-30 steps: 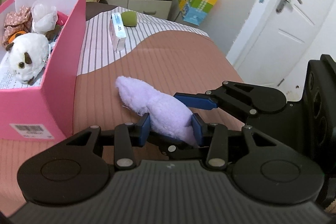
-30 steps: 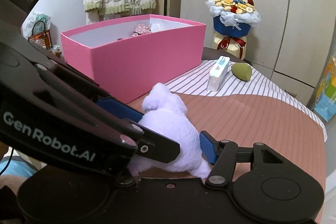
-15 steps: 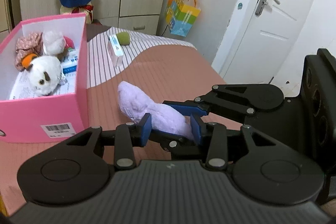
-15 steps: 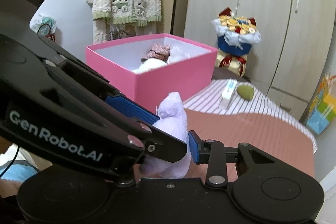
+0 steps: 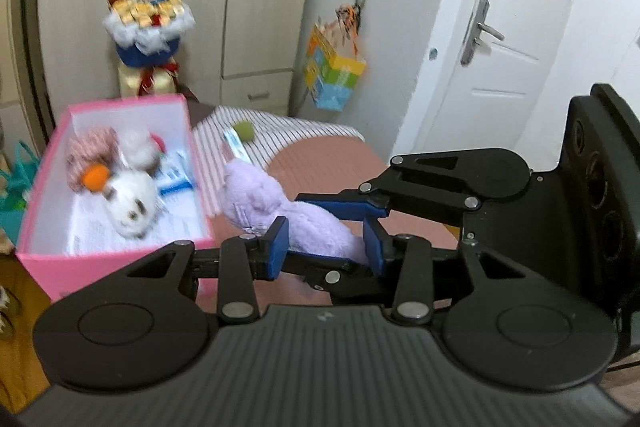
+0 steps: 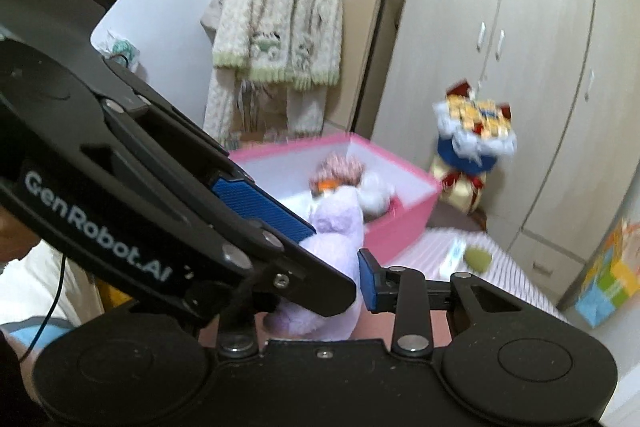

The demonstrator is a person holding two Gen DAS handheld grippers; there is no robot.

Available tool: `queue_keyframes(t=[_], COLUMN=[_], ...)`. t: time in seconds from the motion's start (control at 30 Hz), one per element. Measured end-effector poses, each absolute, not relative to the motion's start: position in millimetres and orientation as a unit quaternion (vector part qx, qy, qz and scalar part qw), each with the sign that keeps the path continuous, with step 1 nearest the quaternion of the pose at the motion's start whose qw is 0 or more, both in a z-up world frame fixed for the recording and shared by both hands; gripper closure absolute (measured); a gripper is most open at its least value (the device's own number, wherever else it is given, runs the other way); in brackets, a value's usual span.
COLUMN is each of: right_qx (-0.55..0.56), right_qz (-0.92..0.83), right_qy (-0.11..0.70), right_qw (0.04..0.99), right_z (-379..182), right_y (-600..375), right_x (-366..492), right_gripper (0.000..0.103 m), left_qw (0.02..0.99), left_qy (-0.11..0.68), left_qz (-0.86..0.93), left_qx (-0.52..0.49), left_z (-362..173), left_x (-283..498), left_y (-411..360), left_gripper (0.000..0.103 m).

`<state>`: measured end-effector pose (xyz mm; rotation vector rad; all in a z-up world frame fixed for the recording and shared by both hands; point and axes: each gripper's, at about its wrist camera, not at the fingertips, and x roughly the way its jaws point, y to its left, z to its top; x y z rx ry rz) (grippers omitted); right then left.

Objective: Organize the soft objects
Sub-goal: 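Lift the bunny with the left gripper and carry it over the pink box, then open the left gripper to drop the bunny into the box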

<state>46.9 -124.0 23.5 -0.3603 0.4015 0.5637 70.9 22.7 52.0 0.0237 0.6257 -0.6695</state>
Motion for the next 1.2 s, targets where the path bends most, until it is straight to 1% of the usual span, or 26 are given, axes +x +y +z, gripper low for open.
queue_keyframes(t=[0.13,0.47,0.73,0.93,1.1,1.2], right_qx=[-0.170,-0.114,-0.075,-0.053,-0.048,-0.039], right_qz=[0.283,0.318,0.354,0.364,0.370,0.373], right_qy=[0.180,0.175,0.217,0.244,0.291,0.315], right_qw=[0.927,0.925,0.907,0.897,0.881,0.872], right_z=[34.5,46.7,40.1,22.6,3.7,-4.7], right_y=[-108.4,-76.0,-50.2,-35.8,-23.2,-18.8], right_x=[60.7,126.9,195.5,244.4,281.0,296.9], right_gripper=[0.065,0.066,0.066,0.065,0.065,0.065], left_qw=[0.908,0.925,0.925,0.922,0.905,0.902], left_qy=[0.291,0.279,0.296,0.308,0.345,0.352], left_qz=[-0.301,-0.255,-0.228,-0.213,-0.221,-0.213], left_qx=[0.007,-0.024,-0.065,-0.093,-0.116,-0.129], left_z=[62.5,76.9,65.7,42.1,20.2,11.1], left_x=[81.4,135.8,197.2,242.8,277.1,288.8], left_y=[36.9,81.2,111.4,127.2,140.0,145.2], left_gripper=[0.064,0.065,0.065,0.066,0.066,0.066])
